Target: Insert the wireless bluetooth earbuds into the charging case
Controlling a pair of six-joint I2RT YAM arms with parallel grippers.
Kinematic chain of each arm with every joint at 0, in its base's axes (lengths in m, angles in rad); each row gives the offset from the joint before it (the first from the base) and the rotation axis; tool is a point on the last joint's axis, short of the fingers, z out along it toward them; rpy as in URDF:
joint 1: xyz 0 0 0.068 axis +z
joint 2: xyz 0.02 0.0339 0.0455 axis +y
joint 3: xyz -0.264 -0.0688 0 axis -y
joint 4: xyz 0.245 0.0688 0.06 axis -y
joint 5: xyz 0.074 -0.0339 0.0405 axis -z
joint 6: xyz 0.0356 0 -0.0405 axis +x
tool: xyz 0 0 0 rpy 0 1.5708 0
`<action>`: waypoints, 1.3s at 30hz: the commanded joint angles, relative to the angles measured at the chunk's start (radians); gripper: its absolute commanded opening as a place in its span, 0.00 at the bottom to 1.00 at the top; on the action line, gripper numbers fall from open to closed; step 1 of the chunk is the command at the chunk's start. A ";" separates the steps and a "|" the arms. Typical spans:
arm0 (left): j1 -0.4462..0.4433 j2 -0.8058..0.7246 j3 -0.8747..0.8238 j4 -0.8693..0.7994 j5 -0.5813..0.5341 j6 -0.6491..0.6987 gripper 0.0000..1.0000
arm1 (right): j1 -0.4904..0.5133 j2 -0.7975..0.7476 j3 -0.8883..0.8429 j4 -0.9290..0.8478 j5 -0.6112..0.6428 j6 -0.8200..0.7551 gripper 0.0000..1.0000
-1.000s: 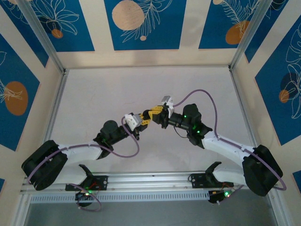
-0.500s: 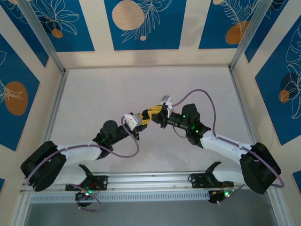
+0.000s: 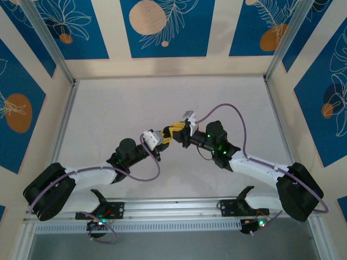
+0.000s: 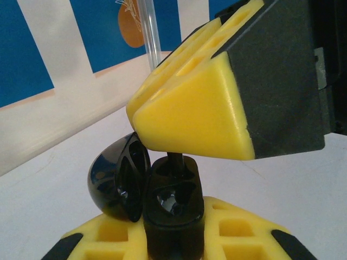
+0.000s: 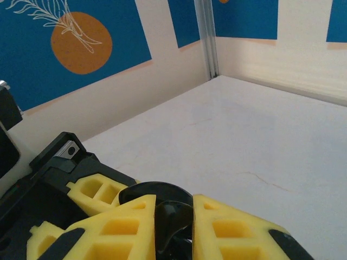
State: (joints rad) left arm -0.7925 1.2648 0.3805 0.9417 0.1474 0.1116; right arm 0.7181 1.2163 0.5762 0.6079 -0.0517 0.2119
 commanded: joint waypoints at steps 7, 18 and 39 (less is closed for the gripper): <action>-0.036 -0.046 0.018 0.118 0.072 0.028 0.19 | 0.026 0.028 0.025 -0.126 0.081 0.029 0.30; -0.036 -0.053 0.017 0.102 0.063 0.037 0.19 | 0.025 -0.003 0.052 -0.149 0.075 0.035 0.41; -0.036 -0.014 -0.007 0.096 -0.004 0.030 0.20 | 0.005 -0.124 0.142 -0.228 -0.051 0.075 0.63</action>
State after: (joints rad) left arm -0.8150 1.2469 0.3805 1.0100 0.1513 0.1326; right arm 0.7277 1.1351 0.6811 0.3912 -0.0711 0.2741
